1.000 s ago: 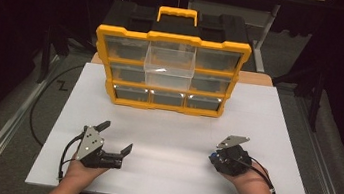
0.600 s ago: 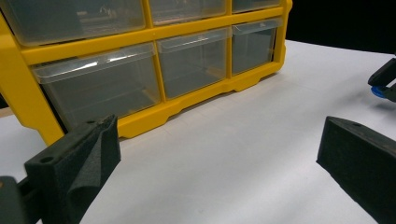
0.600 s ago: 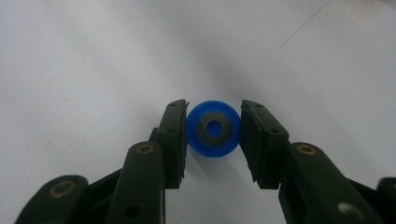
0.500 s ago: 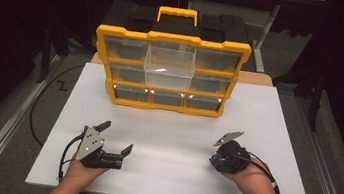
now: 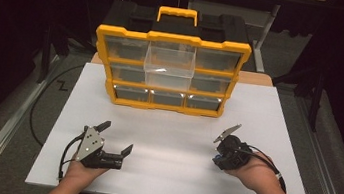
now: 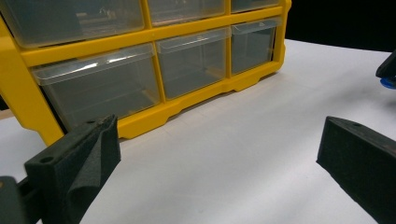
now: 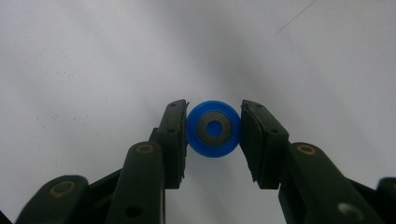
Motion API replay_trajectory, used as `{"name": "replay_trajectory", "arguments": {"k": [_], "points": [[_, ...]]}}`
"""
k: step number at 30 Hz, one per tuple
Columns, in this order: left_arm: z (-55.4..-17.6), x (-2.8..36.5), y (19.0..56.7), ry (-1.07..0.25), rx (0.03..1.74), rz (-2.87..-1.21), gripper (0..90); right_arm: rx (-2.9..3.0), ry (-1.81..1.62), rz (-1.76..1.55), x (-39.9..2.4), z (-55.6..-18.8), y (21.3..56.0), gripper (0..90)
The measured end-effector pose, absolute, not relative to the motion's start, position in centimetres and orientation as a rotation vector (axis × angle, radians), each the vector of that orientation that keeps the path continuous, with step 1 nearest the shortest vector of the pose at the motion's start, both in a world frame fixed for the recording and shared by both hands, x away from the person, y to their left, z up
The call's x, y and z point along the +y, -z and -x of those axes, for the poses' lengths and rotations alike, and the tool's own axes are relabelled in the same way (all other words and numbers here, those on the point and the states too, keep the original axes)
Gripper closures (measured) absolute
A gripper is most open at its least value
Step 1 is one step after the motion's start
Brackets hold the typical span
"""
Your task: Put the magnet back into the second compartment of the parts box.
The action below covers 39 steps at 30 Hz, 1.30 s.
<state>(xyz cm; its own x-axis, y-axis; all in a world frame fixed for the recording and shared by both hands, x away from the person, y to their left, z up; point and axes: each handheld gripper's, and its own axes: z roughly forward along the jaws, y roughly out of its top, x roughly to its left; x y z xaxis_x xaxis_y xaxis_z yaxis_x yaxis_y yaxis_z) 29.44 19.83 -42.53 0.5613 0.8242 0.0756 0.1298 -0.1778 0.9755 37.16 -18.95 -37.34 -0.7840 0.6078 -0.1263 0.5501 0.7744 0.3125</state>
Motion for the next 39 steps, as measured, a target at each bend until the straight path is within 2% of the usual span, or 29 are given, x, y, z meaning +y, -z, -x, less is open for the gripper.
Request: {"name": "replay_trajectory", "arguments": {"k": [39], "points": [[-29.5,19.8,42.7,-0.771,0.811,-1.67,0.2,2.921,-0.147,-0.802,-15.9,-39.4,34.5,64.8]]}}
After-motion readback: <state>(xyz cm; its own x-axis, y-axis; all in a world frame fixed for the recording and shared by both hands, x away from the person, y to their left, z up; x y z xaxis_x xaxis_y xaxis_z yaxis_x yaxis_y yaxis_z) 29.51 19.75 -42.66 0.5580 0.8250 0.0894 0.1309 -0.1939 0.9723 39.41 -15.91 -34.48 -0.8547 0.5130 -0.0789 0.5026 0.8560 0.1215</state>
